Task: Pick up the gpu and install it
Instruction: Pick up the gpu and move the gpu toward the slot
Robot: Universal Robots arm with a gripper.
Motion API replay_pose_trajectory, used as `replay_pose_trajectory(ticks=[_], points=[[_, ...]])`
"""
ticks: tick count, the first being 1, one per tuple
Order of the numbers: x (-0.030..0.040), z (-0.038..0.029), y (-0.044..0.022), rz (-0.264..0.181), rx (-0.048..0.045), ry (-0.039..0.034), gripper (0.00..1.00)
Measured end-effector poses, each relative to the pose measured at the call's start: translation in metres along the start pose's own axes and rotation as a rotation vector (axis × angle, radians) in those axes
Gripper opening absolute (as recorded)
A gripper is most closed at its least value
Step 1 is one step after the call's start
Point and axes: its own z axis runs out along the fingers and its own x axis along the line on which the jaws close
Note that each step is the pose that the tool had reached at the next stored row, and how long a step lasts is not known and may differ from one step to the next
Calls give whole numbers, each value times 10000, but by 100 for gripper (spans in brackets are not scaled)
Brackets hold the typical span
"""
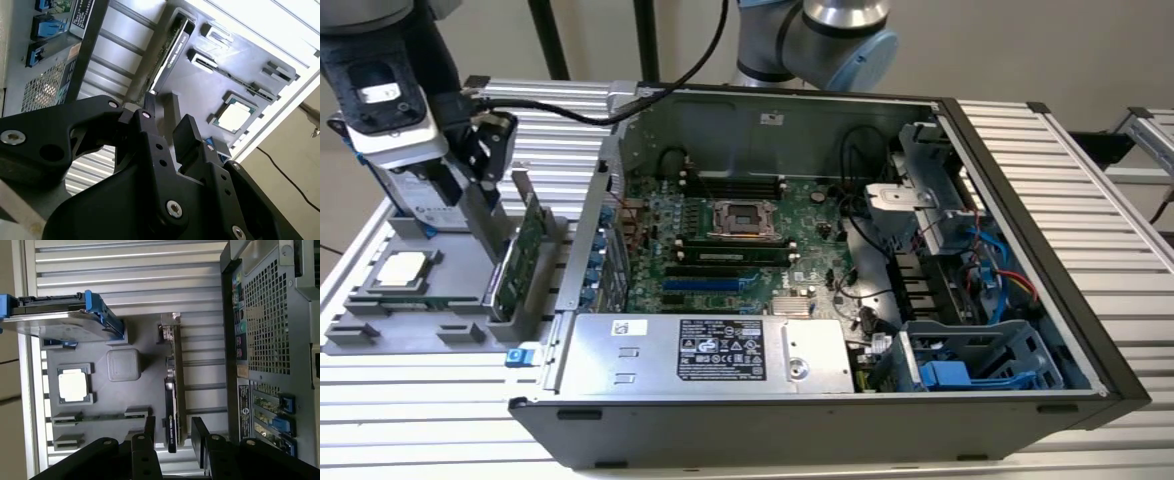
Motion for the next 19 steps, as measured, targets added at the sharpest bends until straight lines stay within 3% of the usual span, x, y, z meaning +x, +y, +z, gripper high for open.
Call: replay_pose_trajectory(ticks=[10, 19], points=[[-6, 51, -82, 3, 5, 63, 100], [-8, 112, -133, 4, 5, 71, 100]])
